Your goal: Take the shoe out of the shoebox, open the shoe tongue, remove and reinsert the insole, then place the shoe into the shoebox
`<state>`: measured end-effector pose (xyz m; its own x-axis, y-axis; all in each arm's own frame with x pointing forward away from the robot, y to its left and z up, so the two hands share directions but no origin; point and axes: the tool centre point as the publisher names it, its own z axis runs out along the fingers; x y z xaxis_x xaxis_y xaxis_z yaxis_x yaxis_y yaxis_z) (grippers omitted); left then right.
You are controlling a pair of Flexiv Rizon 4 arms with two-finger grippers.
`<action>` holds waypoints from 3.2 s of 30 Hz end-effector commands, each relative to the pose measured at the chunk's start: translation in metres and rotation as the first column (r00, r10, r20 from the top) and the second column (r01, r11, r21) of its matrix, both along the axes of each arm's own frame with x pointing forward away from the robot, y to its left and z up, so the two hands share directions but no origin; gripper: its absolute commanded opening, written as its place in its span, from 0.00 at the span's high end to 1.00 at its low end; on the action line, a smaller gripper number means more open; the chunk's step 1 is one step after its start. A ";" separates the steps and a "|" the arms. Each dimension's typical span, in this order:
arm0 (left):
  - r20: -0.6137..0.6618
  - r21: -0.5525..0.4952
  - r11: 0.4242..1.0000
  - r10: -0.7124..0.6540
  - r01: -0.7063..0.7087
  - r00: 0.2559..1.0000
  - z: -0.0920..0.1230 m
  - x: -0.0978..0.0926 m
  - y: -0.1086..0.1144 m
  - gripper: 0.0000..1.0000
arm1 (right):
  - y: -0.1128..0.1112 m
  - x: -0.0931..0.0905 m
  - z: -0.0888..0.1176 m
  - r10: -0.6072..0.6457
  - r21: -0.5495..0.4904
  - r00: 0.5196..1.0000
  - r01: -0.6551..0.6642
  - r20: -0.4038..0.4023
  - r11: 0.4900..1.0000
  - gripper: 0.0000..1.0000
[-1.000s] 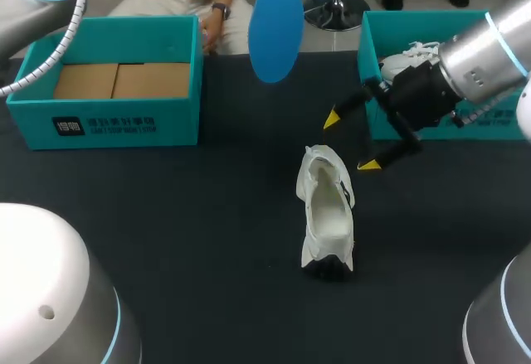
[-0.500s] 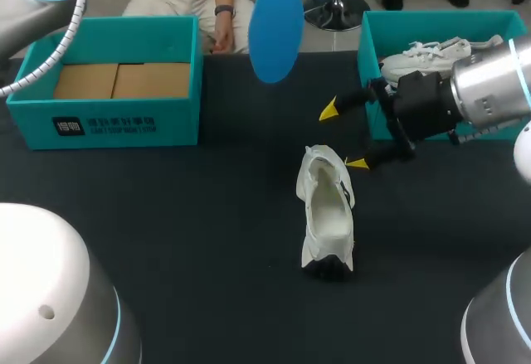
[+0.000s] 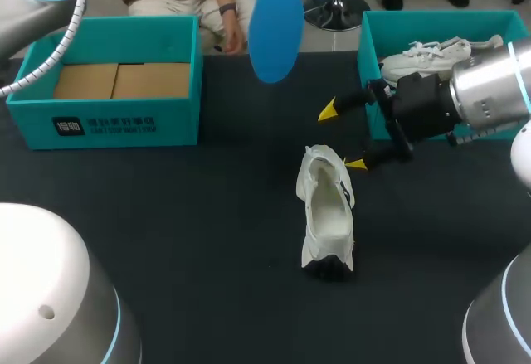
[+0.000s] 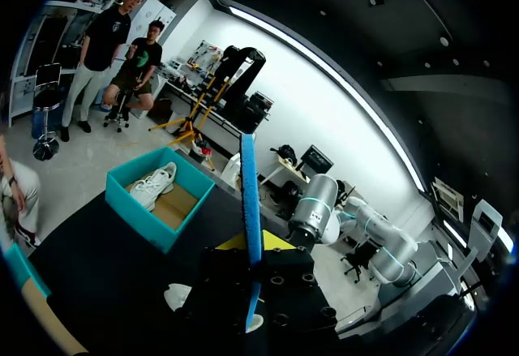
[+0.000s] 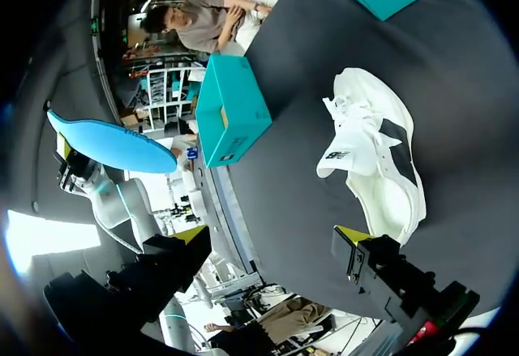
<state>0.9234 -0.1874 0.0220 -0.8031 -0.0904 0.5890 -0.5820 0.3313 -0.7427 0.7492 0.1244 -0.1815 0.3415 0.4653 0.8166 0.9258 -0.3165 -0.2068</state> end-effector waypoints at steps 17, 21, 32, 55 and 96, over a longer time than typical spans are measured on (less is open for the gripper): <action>0.000 -0.001 1.000 0.000 0.000 1.000 0.000 0.000 0.000 1.00 | 0.047 0.001 0.028 -0.062 0.359 0.998 0.057 0.002 0.931 0.00; 0.000 -0.001 1.000 0.000 0.000 1.000 0.000 0.000 0.000 1.00 | 0.047 0.005 0.034 -0.067 0.399 0.998 0.062 -0.001 0.915 0.00; 0.000 -0.001 1.000 0.000 0.000 1.000 0.000 0.000 0.000 1.00 | 0.047 0.016 0.046 -0.079 0.436 0.997 0.075 -0.009 0.897 0.00; 0.000 -0.001 1.000 0.000 0.000 1.000 0.000 0.000 0.000 1.00 | 0.047 0.010 0.050 -0.096 0.433 0.994 0.069 0.043 0.899 0.00; 0.574 -0.180 0.983 0.079 0.031 0.815 -0.020 -0.078 0.063 1.00 | 0.047 0.010 0.050 -0.096 0.433 0.994 0.069 0.043 0.899 0.00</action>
